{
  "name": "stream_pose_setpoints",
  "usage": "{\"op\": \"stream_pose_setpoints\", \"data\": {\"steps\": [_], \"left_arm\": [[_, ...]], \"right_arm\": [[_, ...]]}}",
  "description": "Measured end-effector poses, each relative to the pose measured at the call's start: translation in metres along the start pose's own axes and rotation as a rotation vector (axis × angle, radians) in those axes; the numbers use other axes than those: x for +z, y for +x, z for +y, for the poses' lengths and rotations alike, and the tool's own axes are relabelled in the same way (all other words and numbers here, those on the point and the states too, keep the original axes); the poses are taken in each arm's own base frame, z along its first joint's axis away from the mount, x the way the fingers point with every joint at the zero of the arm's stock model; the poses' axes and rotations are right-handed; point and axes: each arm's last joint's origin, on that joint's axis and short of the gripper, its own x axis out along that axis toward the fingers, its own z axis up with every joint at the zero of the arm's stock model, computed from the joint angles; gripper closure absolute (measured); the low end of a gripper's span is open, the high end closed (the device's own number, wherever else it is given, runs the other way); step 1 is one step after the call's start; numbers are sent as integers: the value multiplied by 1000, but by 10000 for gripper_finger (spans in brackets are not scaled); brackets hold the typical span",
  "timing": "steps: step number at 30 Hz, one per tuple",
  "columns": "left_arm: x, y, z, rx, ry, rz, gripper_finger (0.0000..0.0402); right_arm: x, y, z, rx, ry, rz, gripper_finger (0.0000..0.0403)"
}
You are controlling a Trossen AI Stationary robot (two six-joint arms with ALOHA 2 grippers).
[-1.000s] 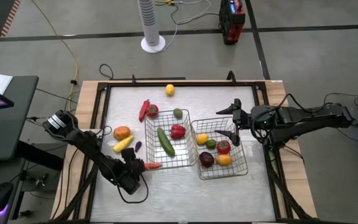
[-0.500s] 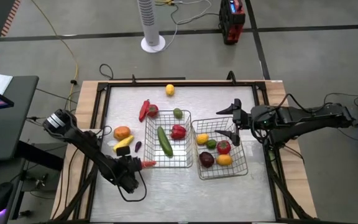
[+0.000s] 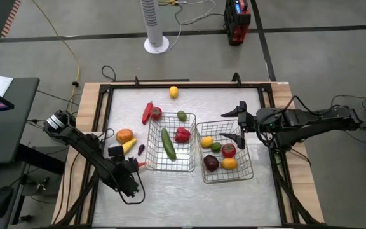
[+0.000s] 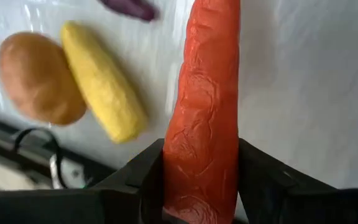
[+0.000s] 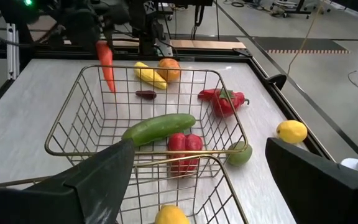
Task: Sort produce into baskets
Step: Put the carrot into the left wire basket
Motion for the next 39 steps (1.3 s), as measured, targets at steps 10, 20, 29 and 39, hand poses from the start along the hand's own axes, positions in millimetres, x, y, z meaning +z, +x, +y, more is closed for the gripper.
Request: {"op": "stream_pose_setpoints", "data": {"steps": [10,20,29,39], "left_arm": [[3,-56,18,78,-64,-139,250],[21,-61,37,81,-103,-180,249],[43,-59,52,156,-144,-306,249],[102,-65,69,206,-158,-677,225]], "right_arm": [[0,0,0,0,-4,0,14],[0,0,0,0,-5,1,14],[0,0,0,0,-9,2,14],[0,0,0,0,-7,1,14]]}}
